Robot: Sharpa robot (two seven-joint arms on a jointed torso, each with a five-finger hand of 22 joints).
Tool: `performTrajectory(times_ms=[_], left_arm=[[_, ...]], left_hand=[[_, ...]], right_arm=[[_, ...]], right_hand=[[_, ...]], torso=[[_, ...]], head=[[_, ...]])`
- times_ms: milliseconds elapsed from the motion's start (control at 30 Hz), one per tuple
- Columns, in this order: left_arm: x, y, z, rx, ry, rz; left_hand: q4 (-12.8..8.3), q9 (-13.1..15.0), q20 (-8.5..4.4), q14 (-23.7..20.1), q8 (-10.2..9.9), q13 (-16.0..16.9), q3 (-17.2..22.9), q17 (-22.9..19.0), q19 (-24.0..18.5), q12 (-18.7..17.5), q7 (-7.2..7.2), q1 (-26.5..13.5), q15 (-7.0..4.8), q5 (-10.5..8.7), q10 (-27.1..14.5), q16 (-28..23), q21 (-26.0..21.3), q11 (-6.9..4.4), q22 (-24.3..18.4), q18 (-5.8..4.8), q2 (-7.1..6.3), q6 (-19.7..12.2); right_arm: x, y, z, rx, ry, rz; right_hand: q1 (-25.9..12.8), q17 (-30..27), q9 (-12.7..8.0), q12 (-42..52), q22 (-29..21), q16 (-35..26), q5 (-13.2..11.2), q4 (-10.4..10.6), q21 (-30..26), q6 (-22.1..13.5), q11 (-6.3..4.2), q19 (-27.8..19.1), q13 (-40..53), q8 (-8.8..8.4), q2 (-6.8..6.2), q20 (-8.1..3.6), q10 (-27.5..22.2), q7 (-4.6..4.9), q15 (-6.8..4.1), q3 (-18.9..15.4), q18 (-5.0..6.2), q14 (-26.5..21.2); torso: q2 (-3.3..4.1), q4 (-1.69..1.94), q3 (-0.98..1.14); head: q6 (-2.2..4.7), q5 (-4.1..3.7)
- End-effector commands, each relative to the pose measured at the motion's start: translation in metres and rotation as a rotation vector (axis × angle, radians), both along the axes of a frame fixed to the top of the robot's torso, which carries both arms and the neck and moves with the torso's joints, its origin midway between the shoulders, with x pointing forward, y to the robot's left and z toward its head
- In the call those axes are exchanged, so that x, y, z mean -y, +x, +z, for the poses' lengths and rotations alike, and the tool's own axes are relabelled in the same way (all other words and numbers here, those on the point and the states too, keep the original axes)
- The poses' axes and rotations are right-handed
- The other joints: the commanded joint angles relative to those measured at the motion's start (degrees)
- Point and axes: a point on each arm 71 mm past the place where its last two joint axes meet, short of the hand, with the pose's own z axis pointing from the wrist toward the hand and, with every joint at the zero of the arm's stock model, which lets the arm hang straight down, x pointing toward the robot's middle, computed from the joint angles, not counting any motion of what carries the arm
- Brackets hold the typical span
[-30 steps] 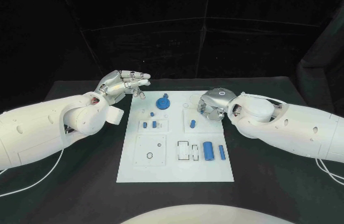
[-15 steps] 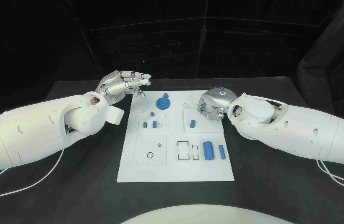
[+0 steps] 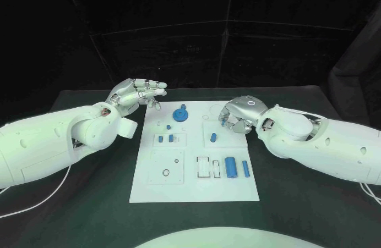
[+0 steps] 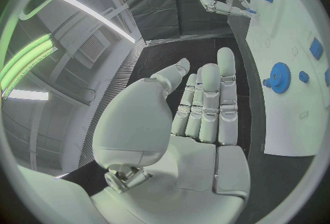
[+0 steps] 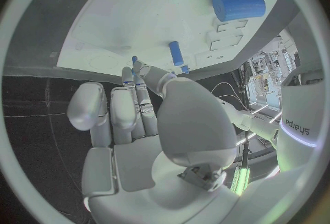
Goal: Assemble the parts on the task board
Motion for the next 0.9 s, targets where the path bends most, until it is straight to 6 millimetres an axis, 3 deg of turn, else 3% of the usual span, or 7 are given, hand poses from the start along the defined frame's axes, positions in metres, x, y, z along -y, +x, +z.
performTrajectory(times_ms=[33,167,233,333,567,700,900], left_arm=[[0.001,0.0,0.001,0.0,-0.008,-0.009],[0.001,0.001,0.001,0.0,-0.007,-0.008],[0.0,0.001,0.0,0.0,-0.006,-0.007],[0.001,0.002,0.0,0.001,-0.006,-0.007],[0.003,0.004,-0.001,0.0,-0.004,-0.007],[0.004,0.005,-0.001,-0.001,-0.003,-0.006],[0.007,0.005,-0.001,-0.002,-0.004,-0.01]], left_hand=[[-0.06,-0.05,0.05,-0.45,-0.34,-0.06,-0.37,-0.05,-0.06,-0.04,0.13,0.51,0.03,-0.2,-0.41,-0.21,-0.25,0.03,-0.05,0.71,0.25,-0.33],[-0.06,-0.05,0.05,-0.45,-0.34,-0.06,-0.37,-0.05,-0.06,-0.04,0.13,0.51,0.03,-0.2,-0.41,-0.21,-0.25,0.03,-0.05,0.71,0.25,-0.33],[-0.06,-0.05,0.05,-0.45,-0.34,-0.06,-0.37,-0.05,-0.06,-0.04,0.13,0.51,0.03,-0.2,-0.41,-0.21,-0.25,0.03,-0.05,0.71,0.25,-0.33],[-0.06,-0.05,0.05,-0.45,-0.34,-0.06,-0.37,-0.05,-0.06,-0.04,0.13,0.51,0.03,-0.2,-0.41,-0.21,-0.25,0.03,-0.05,0.71,0.25,-0.33],[-0.09,-0.05,0.06,-0.47,-0.37,-0.06,-0.41,-0.08,-0.06,-0.04,0.17,0.56,0.05,-0.2,-0.48,-0.2,-0.29,0.06,-0.07,0.71,0.27,-0.39],[-0.09,-0.05,0.07,-0.5,-0.39,-0.06,-0.45,-0.12,-0.06,-0.03,0.2,0.57,0.06,-0.2,-0.53,-0.2,-0.31,0.08,-0.09,0.71,0.3,-0.43],[-0.09,-0.05,0.07,-0.5,-0.39,-0.06,-0.45,-0.12,-0.06,-0.03,0.2,0.57,0.06,-0.2,-0.53,-0.2,-0.31,0.08,-0.09,0.71,0.3,-0.43]], right_arm=[[-0.001,-0.005,0.008,0.018,0.06,0.008],[-0.005,-0.015,0.015,0.009,0.108,0.028],[-0.013,-0.022,0.02,0.011,0.153,0.058],[-0.026,-0.031,0.026,0.012,0.199,0.101],[-0.057,-0.039,0.029,-0.008,0.246,0.176],[-0.076,-0.04,0.028,-0.02,0.25,0.217],[-0.101,-0.048,0.013,-0.068,0.227,0.27]], right_hand=[[-0.31,-0.09,0.01,-0.09,-0.09,0.15,0.12,0.09,0.07,0.37,0.03,0.31,0.0,0.07,0.2,-0.2,0.33,0.03,-0.4,0.41,-0.49,1.77],[-0.36,-0.1,0.01,-0.11,-0.07,0.15,0.14,0.1,0.09,0.38,0.03,0.31,0.0,0.06,0.16,-0.21,0.32,0.04,-0.4,0.41,-0.49,1.77],[-0.41,-0.07,0.01,-0.14,-0.1,0.18,0.16,0.11,0.07,0.37,0.04,0.3,-0.01,0.04,0.12,-0.22,0.32,0.06,-0.39,0.41,-0.48,1.77],[-0.46,-0.07,0.0,-0.19,-0.1,0.19,0.25,0.11,0.08,0.35,0.06,0.29,-0.02,0.0,0.08,-0.24,0.3,0.08,-0.39,0.44,-0.48,1.76],[-0.68,-0.07,-0.02,-0.32,-0.3,0.22,0.4,0.18,0.0,0.28,0.12,0.22,-0.05,-0.1,-0.05,-0.26,0.23,0.15,-0.36,0.44,-0.45,1.75],[-0.72,-0.12,-0.03,-0.35,-0.28,0.2,0.43,0.2,0.01,0.26,0.13,0.22,-0.06,-0.12,-0.05,-0.27,0.21,0.16,-0.35,0.45,-0.45,1.74],[-0.73,-0.11,-0.04,-0.41,-0.4,0.22,0.54,0.22,-0.05,0.21,0.14,0.17,-0.07,-0.17,0.0,-0.28,0.18,0.18,-0.34,0.51,-0.43,1.74]], torso=[[-0.04,0.02,-0.04],[0.02,0.01,-0.01],[0.09,-0.11,0.05],[0.13,-0.01,0.13],[0.14,0.17,-0.1],[0.21,0.14,-0.03],[0.17,0.04,-0.14]], head=[[0.05,0.15],[0.12,0.62],[0.23,1.14],[0.15,1.54],[-0.07,2.27],[-0.33,3.17],[-0.95,4.66]])
